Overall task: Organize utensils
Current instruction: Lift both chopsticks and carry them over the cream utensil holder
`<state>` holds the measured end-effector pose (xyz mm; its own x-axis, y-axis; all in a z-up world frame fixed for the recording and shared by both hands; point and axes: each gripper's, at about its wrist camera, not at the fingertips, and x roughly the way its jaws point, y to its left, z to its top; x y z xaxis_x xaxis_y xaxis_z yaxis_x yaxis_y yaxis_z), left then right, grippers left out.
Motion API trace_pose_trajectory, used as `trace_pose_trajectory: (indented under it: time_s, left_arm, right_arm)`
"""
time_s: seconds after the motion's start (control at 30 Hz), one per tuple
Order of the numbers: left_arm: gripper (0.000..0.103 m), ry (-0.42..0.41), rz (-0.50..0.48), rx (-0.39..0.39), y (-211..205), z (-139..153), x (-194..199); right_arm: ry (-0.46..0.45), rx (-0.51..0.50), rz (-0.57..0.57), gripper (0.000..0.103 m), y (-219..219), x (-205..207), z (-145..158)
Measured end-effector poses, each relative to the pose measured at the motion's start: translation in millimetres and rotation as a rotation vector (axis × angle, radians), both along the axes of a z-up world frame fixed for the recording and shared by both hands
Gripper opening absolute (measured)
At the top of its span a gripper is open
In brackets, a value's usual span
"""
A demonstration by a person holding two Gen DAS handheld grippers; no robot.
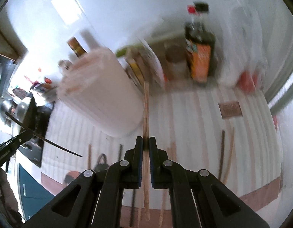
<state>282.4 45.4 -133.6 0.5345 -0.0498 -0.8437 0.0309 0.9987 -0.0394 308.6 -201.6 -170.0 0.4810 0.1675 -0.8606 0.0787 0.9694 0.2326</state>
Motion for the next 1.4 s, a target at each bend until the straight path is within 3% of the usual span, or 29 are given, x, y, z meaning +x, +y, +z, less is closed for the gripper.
trace_pose_trajectory:
  time_s: [0.4,0.7,0.97,1.17,1.4]
  left_arm:
    - [0.003,-0.186,0.012,-0.026,3.4,95.7,6.9]
    - [0.003,-0.270,0.013,-0.042,-1.9,148.6,40.8]
    - [0.003,-0.238,-0.039,-0.068,-26.3,153.4,83.8]
    - [0.003,-0.159,-0.068,-0.102,-44.2,129.8,116.9]
    - [0.003,-0.105,-0.086,-0.079,-57.5,103.7,136.8]
  right_arm:
    - [-0.253,0.010,0.052,0.006,37.1,54.0,99.4]
    - [-0.387,-0.012,0.040,0.006,50.2,105.1,150.4]
    - [-0.415,0.009,0.003,0.006,51.3,157.9,144.6]
    - [-0.434,0.024,-0.012,0.006,51.6,188.4,118.5]
    - [-0.462,0.037,-0.019,0.006,52.0,203.1,93.8]
